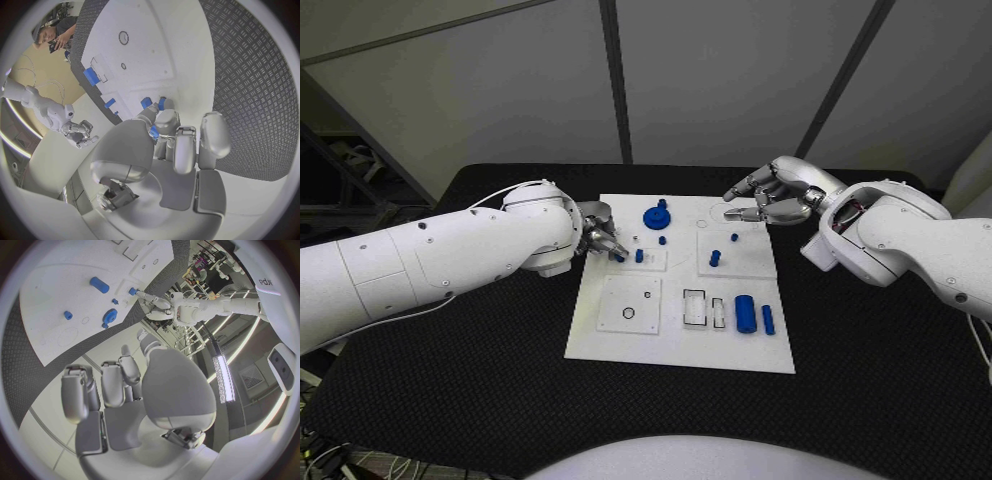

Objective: Assemble the parts on the task board

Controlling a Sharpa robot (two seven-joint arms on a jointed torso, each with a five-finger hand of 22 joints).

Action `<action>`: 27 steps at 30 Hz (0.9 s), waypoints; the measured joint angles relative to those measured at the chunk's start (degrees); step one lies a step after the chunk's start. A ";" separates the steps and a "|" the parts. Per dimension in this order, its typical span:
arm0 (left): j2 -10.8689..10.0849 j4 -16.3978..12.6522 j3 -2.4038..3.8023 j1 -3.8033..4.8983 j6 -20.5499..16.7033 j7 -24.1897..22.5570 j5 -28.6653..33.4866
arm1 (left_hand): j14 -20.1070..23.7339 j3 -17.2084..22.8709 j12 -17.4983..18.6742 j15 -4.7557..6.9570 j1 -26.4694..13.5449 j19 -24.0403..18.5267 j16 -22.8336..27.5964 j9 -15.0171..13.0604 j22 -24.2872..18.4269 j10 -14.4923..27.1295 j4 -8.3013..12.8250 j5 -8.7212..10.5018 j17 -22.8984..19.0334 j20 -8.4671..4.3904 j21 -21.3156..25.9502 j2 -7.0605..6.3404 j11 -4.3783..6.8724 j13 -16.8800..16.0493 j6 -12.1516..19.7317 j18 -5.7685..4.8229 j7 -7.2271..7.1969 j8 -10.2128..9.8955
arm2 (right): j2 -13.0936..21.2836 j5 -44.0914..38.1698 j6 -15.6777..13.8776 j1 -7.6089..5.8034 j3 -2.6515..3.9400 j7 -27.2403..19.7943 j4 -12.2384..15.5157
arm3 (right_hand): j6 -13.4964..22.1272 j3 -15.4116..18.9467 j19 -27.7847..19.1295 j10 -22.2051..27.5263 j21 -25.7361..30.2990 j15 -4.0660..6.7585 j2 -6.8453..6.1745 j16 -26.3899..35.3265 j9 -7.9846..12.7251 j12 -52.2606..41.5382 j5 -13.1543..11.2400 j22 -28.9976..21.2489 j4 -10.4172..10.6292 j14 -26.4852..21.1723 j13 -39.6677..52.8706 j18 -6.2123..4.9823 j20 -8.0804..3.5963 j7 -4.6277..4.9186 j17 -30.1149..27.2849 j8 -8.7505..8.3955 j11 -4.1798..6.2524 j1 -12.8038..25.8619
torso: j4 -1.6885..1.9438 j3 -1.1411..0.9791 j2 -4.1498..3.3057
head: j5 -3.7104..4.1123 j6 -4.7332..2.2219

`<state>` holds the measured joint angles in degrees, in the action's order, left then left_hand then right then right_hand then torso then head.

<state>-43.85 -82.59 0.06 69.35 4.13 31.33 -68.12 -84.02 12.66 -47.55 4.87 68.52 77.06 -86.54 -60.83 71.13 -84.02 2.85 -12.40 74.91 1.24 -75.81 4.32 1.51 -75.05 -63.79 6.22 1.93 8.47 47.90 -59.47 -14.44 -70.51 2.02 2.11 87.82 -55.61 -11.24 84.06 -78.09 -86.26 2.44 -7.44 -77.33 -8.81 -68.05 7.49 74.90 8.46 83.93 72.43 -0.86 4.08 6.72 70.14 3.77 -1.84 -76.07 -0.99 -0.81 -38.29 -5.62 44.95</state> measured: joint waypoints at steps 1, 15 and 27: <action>0.03 0.04 0.00 0.00 0.03 0.00 0.00 | 0.01 0.00 0.00 -0.01 0.00 0.00 0.00 -0.01 0.00 0.08 0.00 0.00 0.00 0.00 0.00 0.00 0.07 0.00 0.00 -0.01 0.00 0.00 | -0.01 0.00 0.01 0.00 0.00 0.00 0.00 | 0.00 0.00 0.00 0.00 0.00 0.00 0.00 0.00 0.00 0.00 0.00 0.00 0.00 0.00 0.00 0.00 0.00 0.00 0.00 0.00 0.00 0.00 | 0.00 -0.01 0.00 | -0.02 0.04; 1.41 1.49 0.05 -0.10 0.93 0.12 0.07 | -0.02 0.01 0.01 -0.19 -0.37 0.00 0.00 -0.18 -0.06 0.17 0.02 0.01 0.00 0.00 0.00 -0.40 0.17 0.00 -0.11 -0.04 0.11 0.08 | 0.04 0.00 0.05 0.00 0.00 0.01 0.09 | 0.00 0.00 0.00 0.00 0.00 0.00 0.00 0.00 -0.09 0.00 0.00 0.00 0.00 0.00 0.00 0.00 0.00 0.00 0.00 0.00 0.00 0.00 | -0.06 -0.02 -0.05 | -0.12 0.44; 2.10 2.64 0.29 -0.26 1.63 0.17 0.24 | -0.02 0.00 0.01 0.04 -0.36 0.00 0.00 -0.14 -0.06 0.15 0.02 0.02 0.00 0.00 0.00 -0.40 0.15 0.00 -0.20 -0.03 0.21 0.43 | 0.14 0.00 0.12 0.00 0.00 0.03 0.26 | 0.00 0.00 0.00 0.00 0.00 0.00 0.00 0.00 -0.08 0.00 0.00 0.00 0.00 0.00 0.00 0.00 0.00 0.00 0.00 0.00 0.00 0.00 | -0.06 -0.01 -0.01 | 0.02 0.57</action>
<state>-41.74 -79.95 0.35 69.09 5.76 31.50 -67.87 -84.04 12.66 -47.54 4.92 68.16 77.06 -86.54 -60.97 71.08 -83.86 2.87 -12.38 74.91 1.24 -75.81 3.93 1.66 -75.05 -63.99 6.19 2.15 8.90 48.05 -59.47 -14.32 -70.51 2.02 2.14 88.08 -55.61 -11.24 84.06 -78.09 -86.26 2.44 -7.44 -77.33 -8.89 -68.05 7.49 74.90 8.46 83.93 72.43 -0.86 4.08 6.72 70.14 3.77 -1.84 -76.07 -1.05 -0.82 -38.30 -5.60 45.52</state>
